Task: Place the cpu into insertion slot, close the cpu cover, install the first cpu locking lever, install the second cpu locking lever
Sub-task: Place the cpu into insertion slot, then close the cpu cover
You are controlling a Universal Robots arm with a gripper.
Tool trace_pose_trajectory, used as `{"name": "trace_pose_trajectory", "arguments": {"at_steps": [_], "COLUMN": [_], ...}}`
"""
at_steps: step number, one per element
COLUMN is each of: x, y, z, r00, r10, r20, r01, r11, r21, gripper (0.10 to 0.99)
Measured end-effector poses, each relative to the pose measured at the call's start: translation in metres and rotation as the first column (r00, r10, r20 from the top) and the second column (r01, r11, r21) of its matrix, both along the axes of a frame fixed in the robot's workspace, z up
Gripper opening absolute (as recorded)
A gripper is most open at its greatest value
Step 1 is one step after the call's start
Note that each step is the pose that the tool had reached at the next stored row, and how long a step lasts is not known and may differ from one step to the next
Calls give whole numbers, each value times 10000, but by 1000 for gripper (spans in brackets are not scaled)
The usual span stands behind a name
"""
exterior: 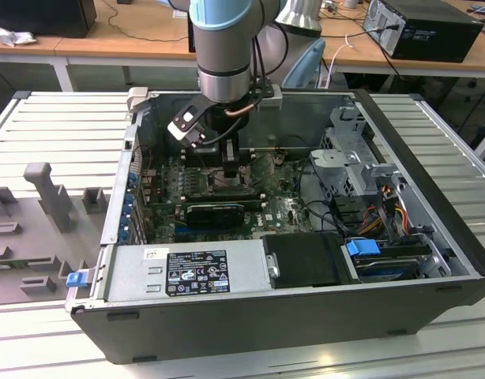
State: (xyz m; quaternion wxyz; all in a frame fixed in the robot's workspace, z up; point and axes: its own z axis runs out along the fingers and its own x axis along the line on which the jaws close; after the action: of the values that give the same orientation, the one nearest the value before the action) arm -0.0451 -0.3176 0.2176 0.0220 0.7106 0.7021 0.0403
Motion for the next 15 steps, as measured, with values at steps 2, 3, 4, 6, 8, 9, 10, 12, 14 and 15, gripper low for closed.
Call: {"name": "trace_pose_trajectory", "arguments": {"at_steps": [2,3,4,6,8,9,10,12,14,15], "x": [0,0,0,0,-1,-1,-1,-1,1,20], "y": [0,-1,-1,0,0,0,0,-1,0,-2], "z": [7,11,17,24,29,30,33,40,41,41], "r00": [10000,10000,10000,10000,10000,10000,10000,10000,10000,10000], "r10": [1,0,1,0,0,0,0,0,-1,0], "r20": [0,0,-1,1,0,1,0,0,0,-2], "r01": [-1,0,-1,0,0,0,0,0,1,0], "r11": [10000,10000,10000,10000,10000,10000,10000,10000,10000,10000], "r21": [-8,-10,-14,-11,-12,-12,-12,-12,-12,-13], "gripper": [157,106,106,106,106,106,106,106,106,106]}}
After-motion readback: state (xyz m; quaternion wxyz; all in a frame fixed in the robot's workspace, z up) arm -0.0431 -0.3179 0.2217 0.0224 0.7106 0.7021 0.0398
